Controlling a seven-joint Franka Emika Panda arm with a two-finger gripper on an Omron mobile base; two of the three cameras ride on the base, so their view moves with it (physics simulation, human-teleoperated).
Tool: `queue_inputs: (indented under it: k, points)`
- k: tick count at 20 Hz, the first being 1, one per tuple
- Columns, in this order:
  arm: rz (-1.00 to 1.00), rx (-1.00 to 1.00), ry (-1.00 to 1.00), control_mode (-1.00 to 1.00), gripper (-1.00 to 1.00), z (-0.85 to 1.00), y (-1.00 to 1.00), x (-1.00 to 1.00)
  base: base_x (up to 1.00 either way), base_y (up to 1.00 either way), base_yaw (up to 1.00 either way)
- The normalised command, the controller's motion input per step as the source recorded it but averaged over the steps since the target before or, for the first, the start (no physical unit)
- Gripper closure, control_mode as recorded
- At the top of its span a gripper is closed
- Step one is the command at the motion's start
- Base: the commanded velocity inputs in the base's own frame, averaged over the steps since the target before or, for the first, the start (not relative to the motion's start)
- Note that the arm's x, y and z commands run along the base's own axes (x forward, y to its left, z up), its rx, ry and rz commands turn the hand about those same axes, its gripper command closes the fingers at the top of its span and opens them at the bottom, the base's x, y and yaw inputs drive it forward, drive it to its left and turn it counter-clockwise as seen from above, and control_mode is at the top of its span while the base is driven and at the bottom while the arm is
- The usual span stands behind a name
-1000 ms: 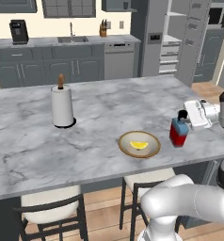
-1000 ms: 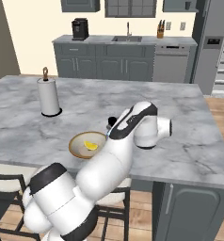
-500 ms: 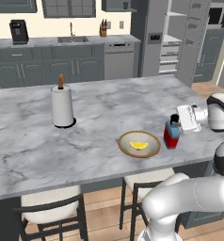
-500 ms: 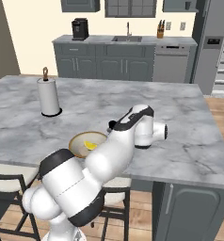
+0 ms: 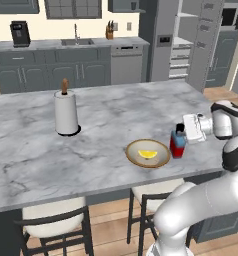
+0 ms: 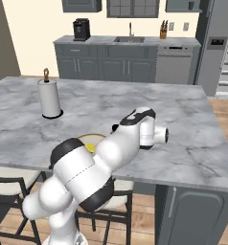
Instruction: There is a bowl on the dining counter. Grab a lemon wedge from the fridge and place it in the bowl. Then get the liquor bottle and glass cup from the cabinet and place them next to the bowl.
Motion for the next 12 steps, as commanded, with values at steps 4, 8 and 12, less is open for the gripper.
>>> queue_inputs:
  k: [4, 8, 12]
  points:
    - [0.03, 0.00, 0.00, -1.00, 1.00, -0.24, -0.12, 0.26, 0.00, 0.00, 0.00]
    - [0.04, 0.00, 0.00, -1.00, 1.00, -0.16, -0.20, 0.25, 0.00, 0.00, 0.00]
    - [0.04, 0.00, 0.00, -1.00, 1.00, -0.18, -0.21, 0.23, 0.00, 0.00, 0.00]
